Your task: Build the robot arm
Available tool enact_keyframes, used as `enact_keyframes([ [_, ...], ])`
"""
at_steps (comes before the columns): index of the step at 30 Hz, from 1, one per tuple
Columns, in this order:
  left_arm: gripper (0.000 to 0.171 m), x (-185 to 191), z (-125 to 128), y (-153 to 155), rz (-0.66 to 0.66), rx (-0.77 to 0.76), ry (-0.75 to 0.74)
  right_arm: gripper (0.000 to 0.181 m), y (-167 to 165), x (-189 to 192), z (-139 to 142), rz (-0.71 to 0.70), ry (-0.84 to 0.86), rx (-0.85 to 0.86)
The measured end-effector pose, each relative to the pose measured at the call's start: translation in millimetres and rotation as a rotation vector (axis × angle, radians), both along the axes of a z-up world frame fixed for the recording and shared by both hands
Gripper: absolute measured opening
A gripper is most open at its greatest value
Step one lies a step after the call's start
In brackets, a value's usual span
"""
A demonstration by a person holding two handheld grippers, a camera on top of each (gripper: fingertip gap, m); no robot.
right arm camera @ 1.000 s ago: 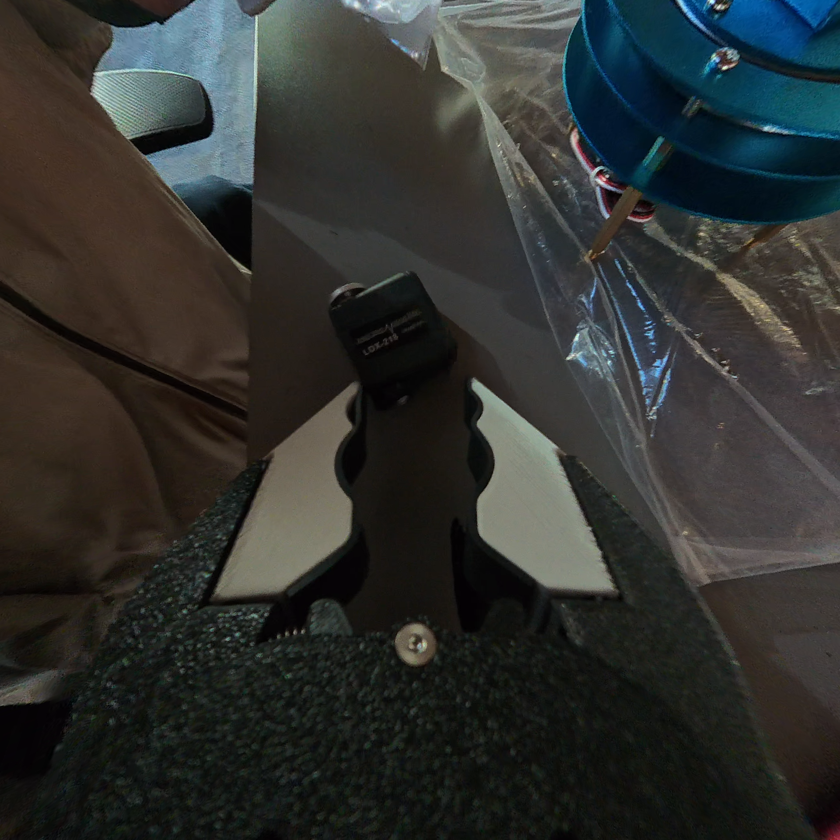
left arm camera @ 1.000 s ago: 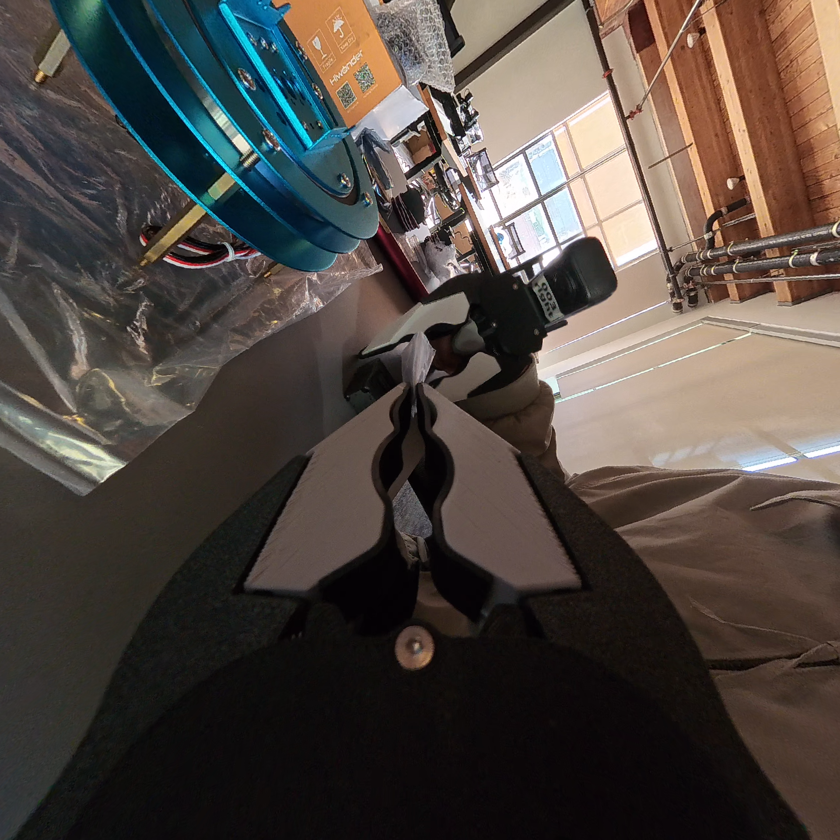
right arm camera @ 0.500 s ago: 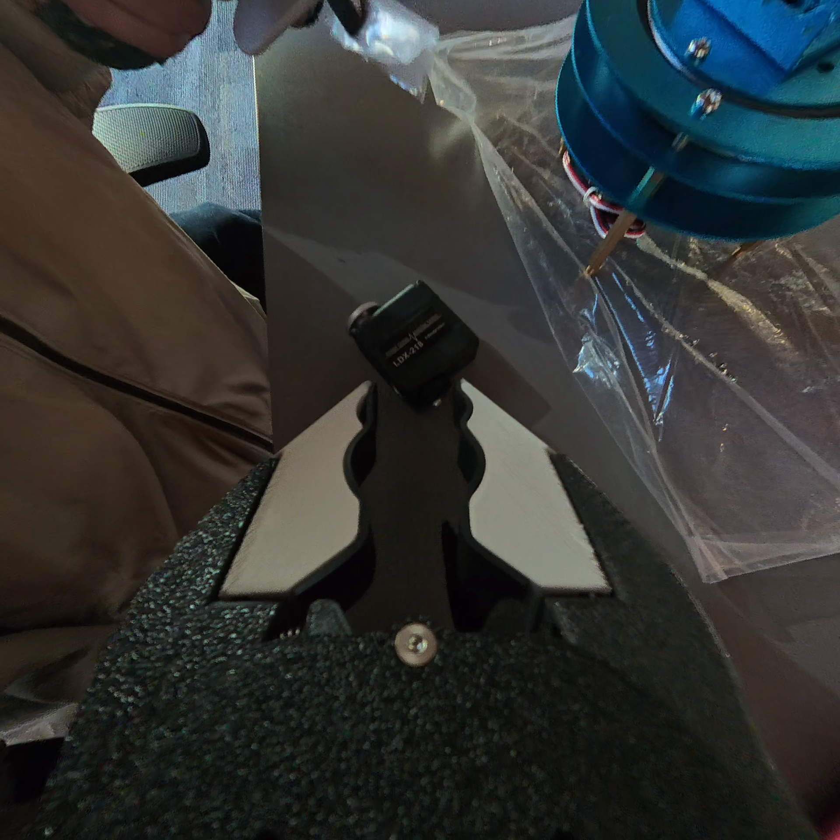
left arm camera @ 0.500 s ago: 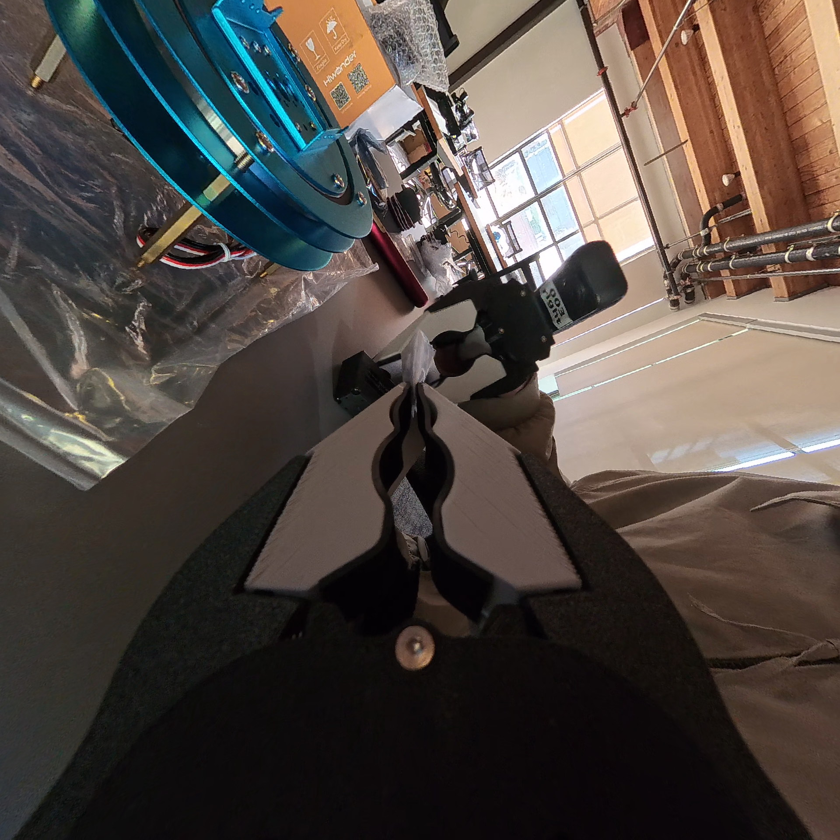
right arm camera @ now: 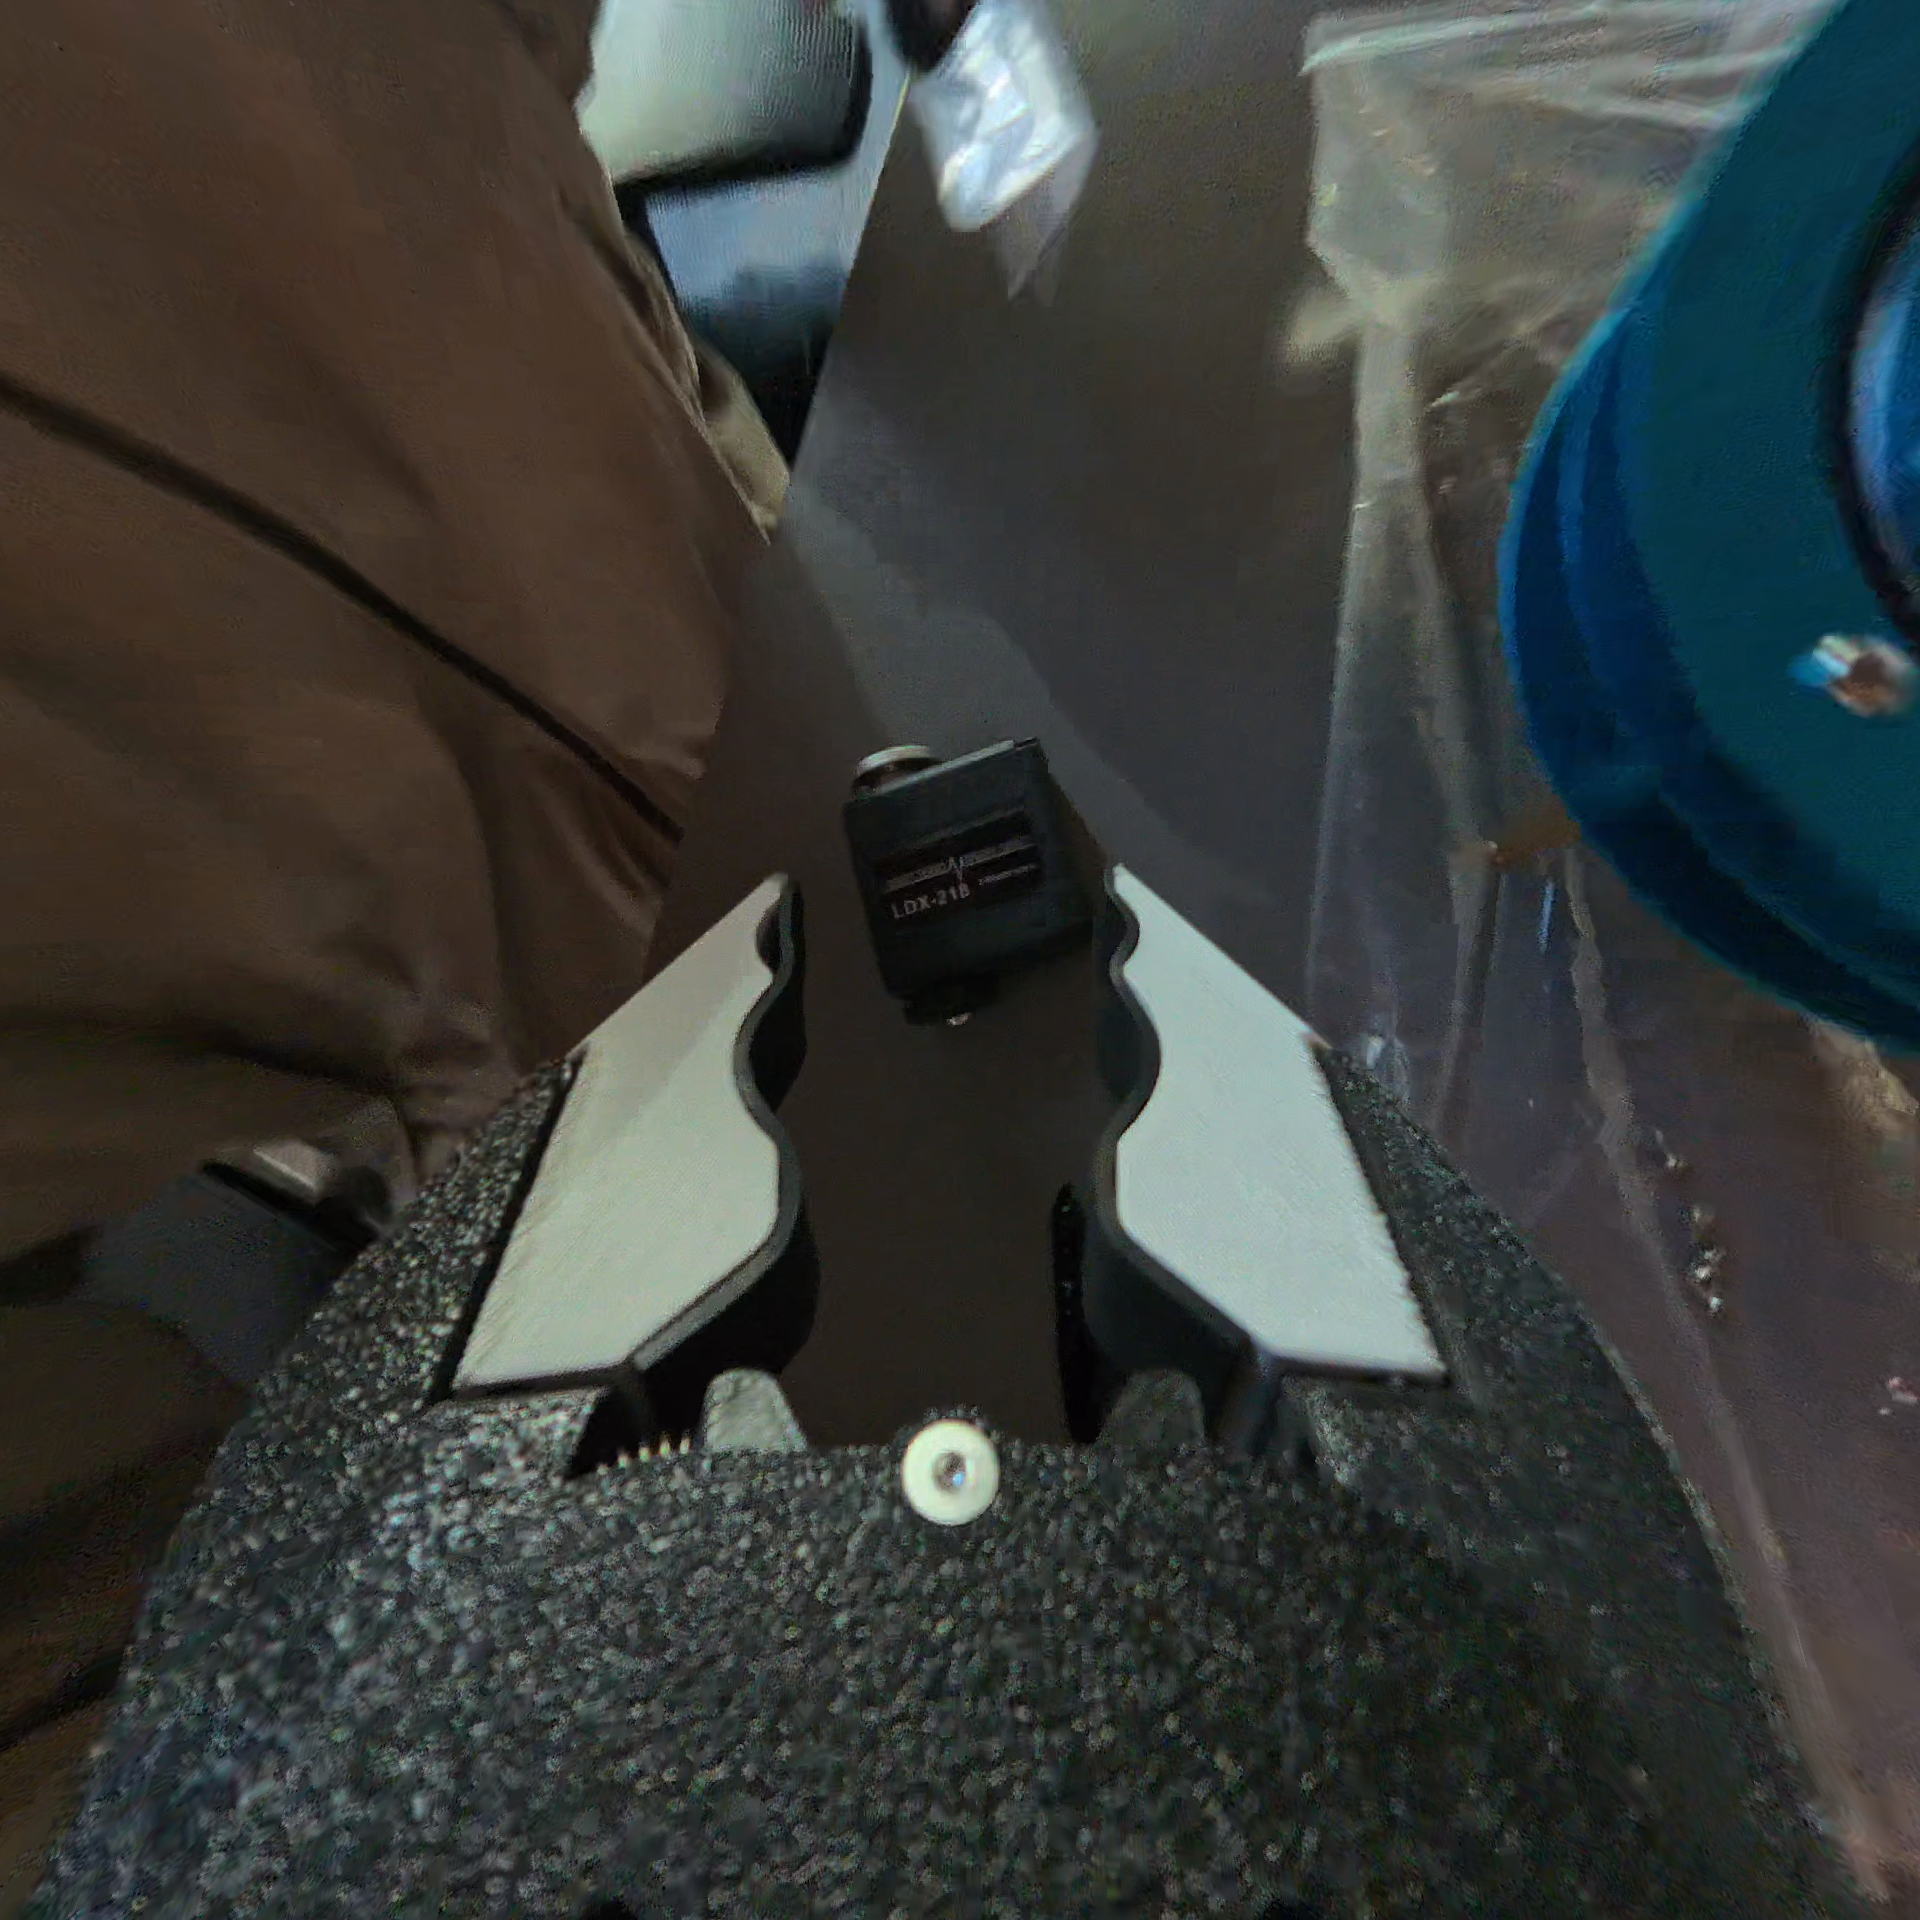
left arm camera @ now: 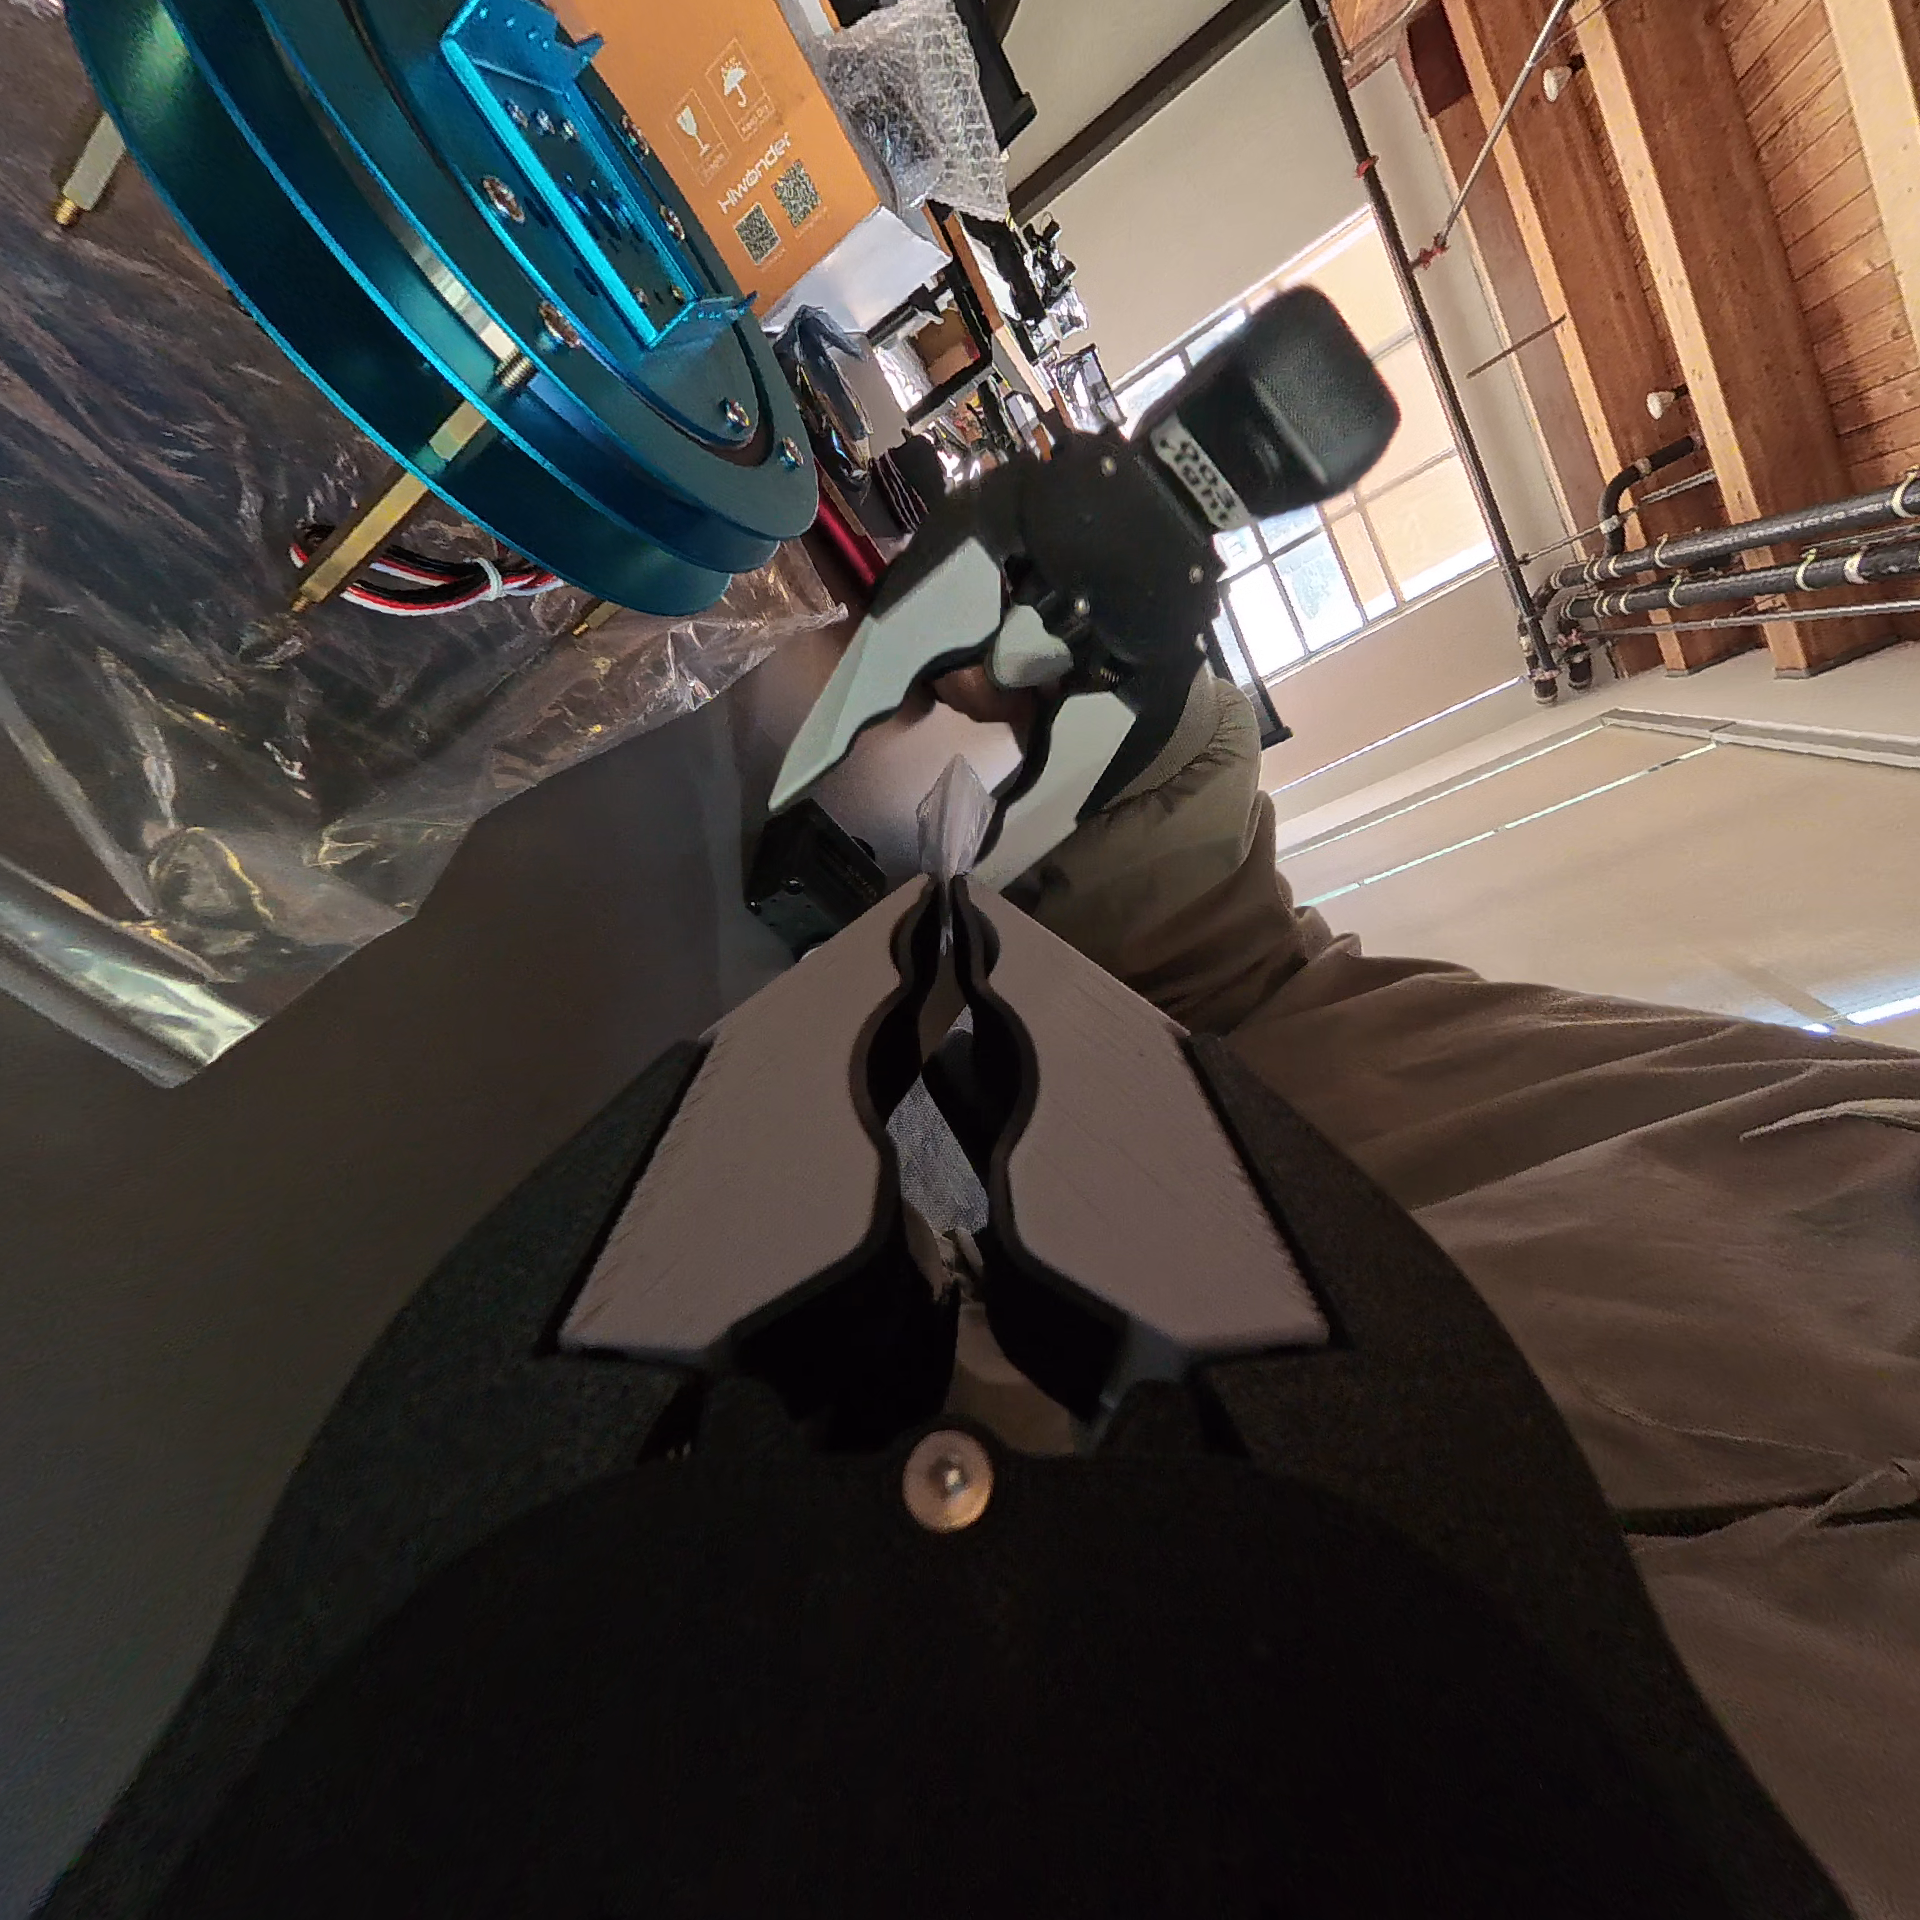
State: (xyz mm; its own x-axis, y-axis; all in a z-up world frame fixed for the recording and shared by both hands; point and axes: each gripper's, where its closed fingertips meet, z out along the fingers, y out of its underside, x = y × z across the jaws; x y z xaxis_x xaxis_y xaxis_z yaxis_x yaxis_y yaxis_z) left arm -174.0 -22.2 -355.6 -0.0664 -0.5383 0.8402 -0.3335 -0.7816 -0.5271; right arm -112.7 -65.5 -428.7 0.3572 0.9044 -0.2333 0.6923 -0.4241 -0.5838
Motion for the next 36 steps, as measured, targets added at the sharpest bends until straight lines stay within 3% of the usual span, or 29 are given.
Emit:
enact_keyframes([
  [4, 0.000, -5, -1, 4, 0.026, -0.002, 0.003, 0.046, 5, 2, -11, 0.046, -0.170, 0.099],
  [10, 0.000, -7, -4, 6, 0.035, -0.013, 0.004, 0.045, 13, 13, -7, -0.035, -0.308, 0.251],
  [17, 0.000, -8, -3, 9, 0.038, -0.009, -0.005, 0.043, 38, 93, 38, -0.162, -0.868, 0.692],
  [20, 0.000, -6, -3, 8, 0.029, -0.013, -0.010, 0.044, 49, 135, 36, -0.135, -1.139, 0.793],
  [24, 0.000, -5, -1, 4, 0.015, 0.003, -0.009, 0.044, 54, 157, 19, -0.003, -1.326, 0.868],
  [27, 0.000, -6, -1, 6, 0.017, 0.003, -0.010, 0.044, 52, 153, 21, 0.091, -1.359, 0.951],
  [36, 0.000, -3, -4, 3, -0.002, -0.015, -0.019, 0.043, 27, 132, 12, 0.155, -1.279, 0.988],
])
